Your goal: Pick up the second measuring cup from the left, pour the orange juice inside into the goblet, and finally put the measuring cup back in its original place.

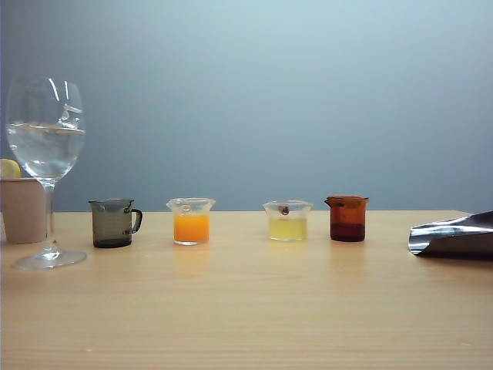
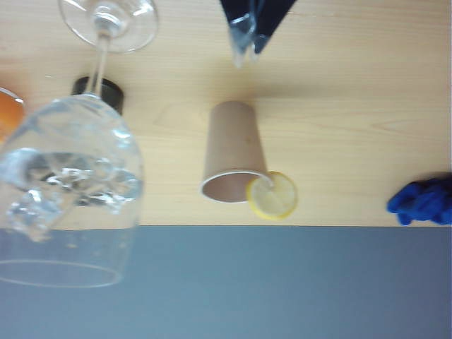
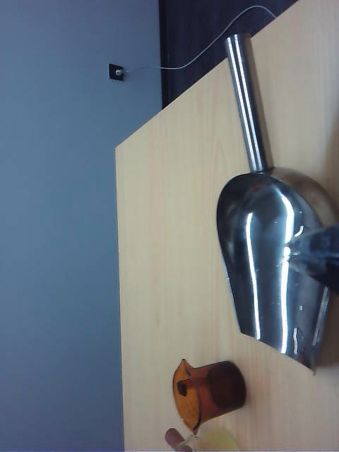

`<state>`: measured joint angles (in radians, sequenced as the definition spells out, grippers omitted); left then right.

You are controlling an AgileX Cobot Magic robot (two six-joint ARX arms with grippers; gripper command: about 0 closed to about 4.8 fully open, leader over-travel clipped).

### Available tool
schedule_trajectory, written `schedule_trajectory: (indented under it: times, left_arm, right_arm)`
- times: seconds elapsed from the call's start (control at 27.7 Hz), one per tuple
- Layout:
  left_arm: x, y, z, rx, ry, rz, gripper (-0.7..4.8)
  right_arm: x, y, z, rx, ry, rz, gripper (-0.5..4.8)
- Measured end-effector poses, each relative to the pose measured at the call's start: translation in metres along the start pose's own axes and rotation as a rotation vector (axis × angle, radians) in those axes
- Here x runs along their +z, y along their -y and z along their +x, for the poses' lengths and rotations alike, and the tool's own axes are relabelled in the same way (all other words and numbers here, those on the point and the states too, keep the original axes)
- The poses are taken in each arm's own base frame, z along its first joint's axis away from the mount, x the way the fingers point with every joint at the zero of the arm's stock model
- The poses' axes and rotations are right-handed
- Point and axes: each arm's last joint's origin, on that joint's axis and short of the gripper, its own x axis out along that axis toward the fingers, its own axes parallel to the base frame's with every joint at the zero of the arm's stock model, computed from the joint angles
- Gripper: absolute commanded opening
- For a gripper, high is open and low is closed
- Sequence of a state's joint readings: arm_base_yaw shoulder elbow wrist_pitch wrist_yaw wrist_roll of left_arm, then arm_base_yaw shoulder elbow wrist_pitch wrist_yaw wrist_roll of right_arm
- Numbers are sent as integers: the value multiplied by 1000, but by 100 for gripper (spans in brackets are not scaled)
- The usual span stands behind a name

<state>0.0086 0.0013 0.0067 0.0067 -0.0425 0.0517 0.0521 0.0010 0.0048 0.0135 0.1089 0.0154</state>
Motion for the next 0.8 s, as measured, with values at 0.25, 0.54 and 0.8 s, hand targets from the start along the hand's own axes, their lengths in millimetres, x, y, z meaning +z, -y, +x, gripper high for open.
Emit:
schedule_trajectory:
  times: [0.25, 0.54, 0.8]
  left_arm:
    - [0, 0, 0, 14, -1, 0, -5]
    - [16, -1, -3, 15, 52, -73, -5]
    - [81, -5, -17, 15, 143, -98, -5]
  right_arm:
    - [-3, 0, 0, 0, -31, -3, -7]
    - [16, 0, -3, 1, 23, 4, -7]
    - [84, 0, -13, 4, 146, 29, -7]
